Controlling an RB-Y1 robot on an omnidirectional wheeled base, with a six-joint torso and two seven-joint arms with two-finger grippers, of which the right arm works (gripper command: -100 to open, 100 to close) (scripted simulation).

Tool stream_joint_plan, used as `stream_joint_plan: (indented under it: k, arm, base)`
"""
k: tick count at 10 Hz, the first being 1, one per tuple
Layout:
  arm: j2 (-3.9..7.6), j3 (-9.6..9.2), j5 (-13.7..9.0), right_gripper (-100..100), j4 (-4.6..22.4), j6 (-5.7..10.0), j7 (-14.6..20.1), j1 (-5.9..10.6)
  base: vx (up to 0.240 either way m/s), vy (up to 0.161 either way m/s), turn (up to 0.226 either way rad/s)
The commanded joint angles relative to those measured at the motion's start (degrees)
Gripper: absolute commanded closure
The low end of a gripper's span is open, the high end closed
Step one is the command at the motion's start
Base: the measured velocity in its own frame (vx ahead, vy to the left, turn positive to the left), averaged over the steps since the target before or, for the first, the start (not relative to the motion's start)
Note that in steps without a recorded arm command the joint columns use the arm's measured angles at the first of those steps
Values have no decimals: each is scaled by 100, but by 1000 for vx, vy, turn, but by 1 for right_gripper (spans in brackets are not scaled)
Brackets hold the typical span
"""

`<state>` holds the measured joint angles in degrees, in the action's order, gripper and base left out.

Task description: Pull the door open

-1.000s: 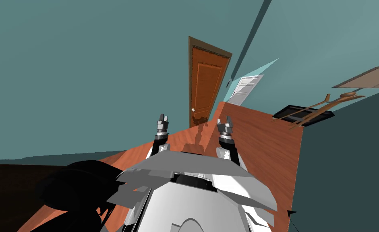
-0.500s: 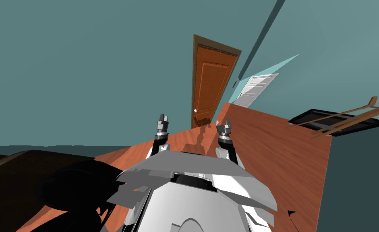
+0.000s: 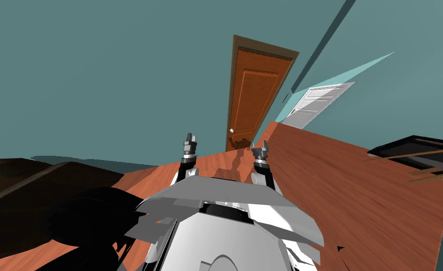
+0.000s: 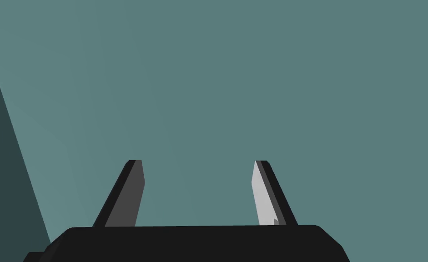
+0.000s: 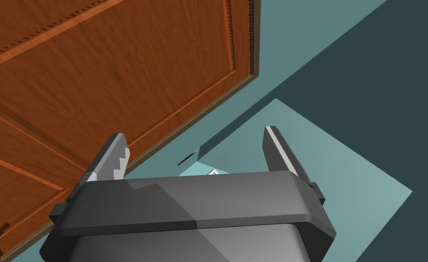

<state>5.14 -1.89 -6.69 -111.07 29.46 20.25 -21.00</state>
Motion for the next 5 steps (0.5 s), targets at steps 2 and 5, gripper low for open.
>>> stream_joint_plan:
  k: [2, 5]
  arm:
    - [19, 33, -143, -100, 295, 56, 314, 81]
    - [38, 67, -314, -100, 690, 166, 680, 170]
  base:
    - [77, -54, 168]
    - [85, -45, 196]
